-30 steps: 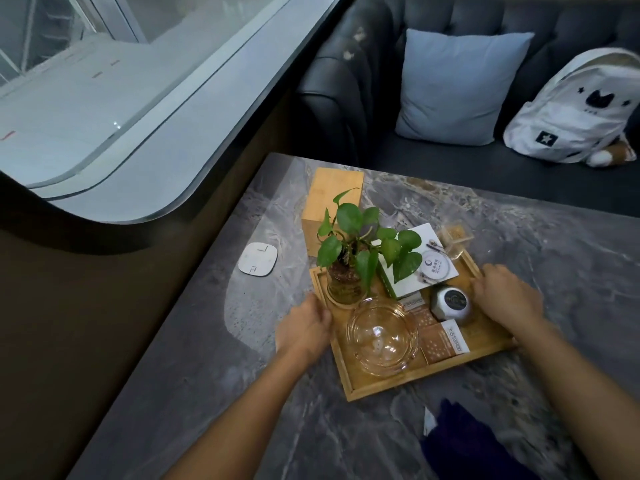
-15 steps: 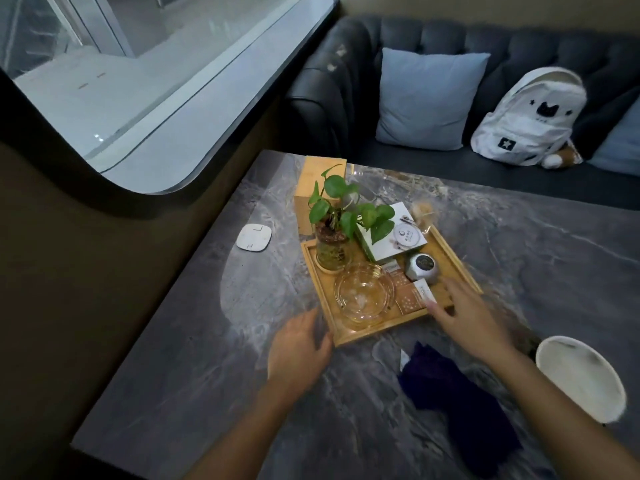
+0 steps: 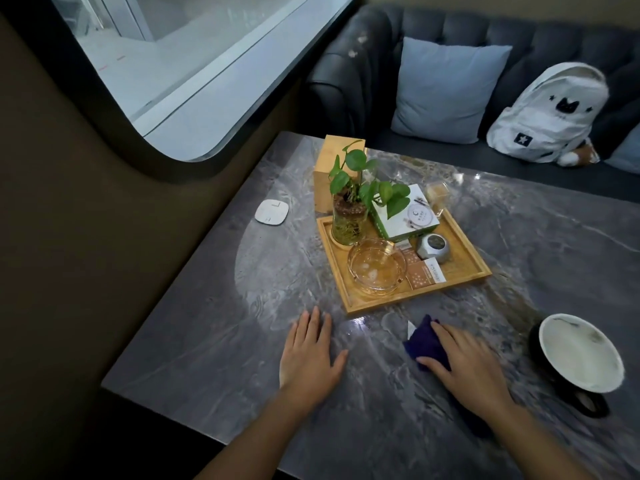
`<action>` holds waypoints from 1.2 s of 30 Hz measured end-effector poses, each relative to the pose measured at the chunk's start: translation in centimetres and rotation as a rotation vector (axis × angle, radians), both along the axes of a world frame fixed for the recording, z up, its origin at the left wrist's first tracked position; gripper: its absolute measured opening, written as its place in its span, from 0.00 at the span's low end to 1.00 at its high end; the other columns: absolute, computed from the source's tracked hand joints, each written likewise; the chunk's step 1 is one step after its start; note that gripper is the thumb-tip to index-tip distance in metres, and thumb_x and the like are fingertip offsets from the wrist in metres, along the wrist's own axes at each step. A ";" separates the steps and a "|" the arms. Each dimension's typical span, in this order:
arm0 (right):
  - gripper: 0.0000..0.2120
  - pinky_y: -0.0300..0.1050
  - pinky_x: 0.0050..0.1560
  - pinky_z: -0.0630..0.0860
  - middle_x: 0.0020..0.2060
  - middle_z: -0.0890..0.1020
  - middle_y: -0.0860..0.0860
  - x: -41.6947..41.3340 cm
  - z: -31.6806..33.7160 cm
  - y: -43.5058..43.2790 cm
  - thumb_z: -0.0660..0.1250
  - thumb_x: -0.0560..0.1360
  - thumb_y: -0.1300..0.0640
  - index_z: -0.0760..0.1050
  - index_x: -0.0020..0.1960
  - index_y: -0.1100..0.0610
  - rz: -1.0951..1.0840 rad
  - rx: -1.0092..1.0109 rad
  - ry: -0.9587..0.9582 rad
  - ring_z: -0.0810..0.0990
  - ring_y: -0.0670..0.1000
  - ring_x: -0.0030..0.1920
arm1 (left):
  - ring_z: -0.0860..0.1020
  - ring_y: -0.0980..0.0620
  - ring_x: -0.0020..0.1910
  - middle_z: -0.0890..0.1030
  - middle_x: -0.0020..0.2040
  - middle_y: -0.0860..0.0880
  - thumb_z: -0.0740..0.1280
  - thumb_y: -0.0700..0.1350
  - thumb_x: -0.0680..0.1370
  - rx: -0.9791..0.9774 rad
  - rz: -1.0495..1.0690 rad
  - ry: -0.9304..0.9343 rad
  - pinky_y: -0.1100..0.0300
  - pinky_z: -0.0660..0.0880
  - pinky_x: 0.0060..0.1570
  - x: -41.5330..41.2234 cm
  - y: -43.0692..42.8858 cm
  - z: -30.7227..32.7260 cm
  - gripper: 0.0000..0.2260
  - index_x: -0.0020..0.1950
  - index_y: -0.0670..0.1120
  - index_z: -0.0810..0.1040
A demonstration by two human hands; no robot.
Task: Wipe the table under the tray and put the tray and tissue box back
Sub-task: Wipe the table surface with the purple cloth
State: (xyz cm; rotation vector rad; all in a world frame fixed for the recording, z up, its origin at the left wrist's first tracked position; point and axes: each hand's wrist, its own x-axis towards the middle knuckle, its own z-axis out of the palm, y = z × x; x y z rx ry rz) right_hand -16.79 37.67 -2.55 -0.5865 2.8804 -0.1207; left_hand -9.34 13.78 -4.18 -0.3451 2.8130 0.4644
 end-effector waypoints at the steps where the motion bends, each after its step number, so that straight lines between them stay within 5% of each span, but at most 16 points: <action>1: 0.31 0.50 0.42 0.79 0.49 0.84 0.56 0.0 0.1 -0.1 0.54 0.70 0.38 0.76 0.58 0.61 -0.004 -0.008 -0.004 0.82 0.56 0.46 | 0.41 0.50 0.77 0.44 0.78 0.48 0.45 0.63 0.76 0.000 -0.003 -0.011 0.55 0.37 0.73 -0.1 0.0 0.2 0.32 0.76 0.49 0.44; 6: 0.37 0.47 0.38 0.79 0.40 0.85 0.56 0.3 0.3 -0.4 0.44 0.75 0.35 0.79 0.51 0.64 0.014 -0.054 -0.010 0.83 0.57 0.39 | 0.56 0.47 0.76 0.59 0.76 0.45 0.54 0.55 0.79 0.080 0.035 0.015 0.55 0.51 0.75 -0.1 -0.5 1.8 0.26 0.74 0.46 0.56; 10: 0.22 0.49 0.42 0.77 0.46 0.84 0.57 0.4 1.2 -1.8 0.67 0.70 0.47 0.76 0.57 0.61 0.011 -0.206 -0.008 0.81 0.58 0.47 | 0.76 0.43 0.58 0.78 0.59 0.45 0.56 0.52 0.78 0.106 0.191 0.106 0.51 0.72 0.57 0.9 -1.7 2.7 0.15 0.59 0.46 0.72; 15: 0.21 0.43 0.44 0.73 0.46 0.82 0.57 0.1 2.6 -5.6 0.71 0.70 0.53 0.75 0.59 0.61 0.113 -0.369 -0.020 0.80 0.57 0.48 | 0.80 0.42 0.47 0.83 0.48 0.45 0.57 0.51 0.79 0.059 0.408 0.240 0.52 0.75 0.42 3.0 -5.0 2.8 0.12 0.50 0.47 0.76; 18: 0.25 0.38 0.44 0.68 0.41 0.81 0.53 -0.3 3.3 -8.8 0.60 0.71 0.40 0.76 0.56 0.60 0.189 -0.452 -0.014 0.78 0.51 0.43 | 0.80 0.42 0.50 0.82 0.51 0.44 0.59 0.51 0.78 0.033 0.538 0.269 0.51 0.75 0.47 4.5 -7.7 2.1 0.13 0.55 0.45 0.77; 21: 0.27 0.35 0.45 0.66 0.43 0.82 0.56 -1.1 3.7 -12.6 0.58 0.72 0.39 0.76 0.54 0.62 0.262 -0.507 0.004 0.79 0.54 0.45 | 0.73 0.43 0.64 0.76 0.64 0.43 0.61 0.54 0.77 -0.030 0.612 0.239 0.50 0.69 0.63 6.4 -10.3 0.9 0.22 0.67 0.43 0.70; 24: 0.23 0.45 0.49 0.71 0.47 0.82 0.57 -2.1 4.0 -16.5 0.63 0.73 0.45 0.75 0.58 0.62 0.288 -0.528 0.016 0.79 0.58 0.48 | 0.55 0.47 0.76 0.58 0.77 0.46 0.54 0.60 0.77 -0.034 0.671 0.163 0.52 0.54 0.74 7.9 -12.2 0.3 0.31 0.75 0.45 0.55; 27: 0.17 0.49 0.50 0.72 0.49 0.81 0.60 -3.4 3.5 -20.1 0.67 0.74 0.55 0.74 0.59 0.64 0.257 -0.597 0.001 0.78 0.60 0.50 | 0.47 0.48 0.77 0.50 0.78 0.47 0.50 0.63 0.77 -0.039 0.715 0.108 0.52 0.46 0.76 8.7 -13.5 -0.5 0.33 0.76 0.47 0.47; 29: 0.18 0.47 0.52 0.72 0.51 0.80 0.62 -4.2 2.8 -22.0 0.65 0.74 0.54 0.73 0.59 0.65 0.237 -0.599 0.068 0.78 0.62 0.52 | 0.47 0.48 0.77 0.50 0.78 0.47 0.46 0.64 0.77 -0.059 0.714 0.071 0.52 0.45 0.76 9.1 -14.0 -1.1 0.33 0.76 0.47 0.47; 32: 0.28 0.53 0.68 0.63 0.70 0.67 0.61 -4.7 1.4 -23.7 0.62 0.76 0.52 0.59 0.71 0.61 0.208 -0.421 0.040 0.65 0.61 0.69 | 0.58 0.45 0.75 0.61 0.76 0.45 0.38 0.68 0.72 -0.118 0.709 0.055 0.50 0.53 0.74 9.3 -13.9 -1.3 0.39 0.75 0.45 0.56; 34: 0.35 0.56 0.70 0.58 0.74 0.57 0.60 -4.6 0.1 -23.8 0.63 0.74 0.46 0.51 0.74 0.57 0.247 -0.242 0.009 0.56 0.60 0.73 | 0.70 0.44 0.69 0.72 0.70 0.44 0.46 0.65 0.74 -0.153 0.722 0.094 0.47 0.66 0.68 9.1 -14.2 -1.0 0.34 0.70 0.45 0.68; 36: 0.38 0.56 0.71 0.57 0.75 0.54 0.59 -4.5 -1.0 -23.7 0.62 0.73 0.42 0.49 0.74 0.55 0.276 -0.154 -0.023 0.53 0.59 0.74 | 0.71 0.45 0.67 0.73 0.69 0.45 0.54 0.61 0.77 -0.116 0.745 0.128 0.47 0.68 0.66 8.9 -15.2 -0.7 0.27 0.69 0.44 0.69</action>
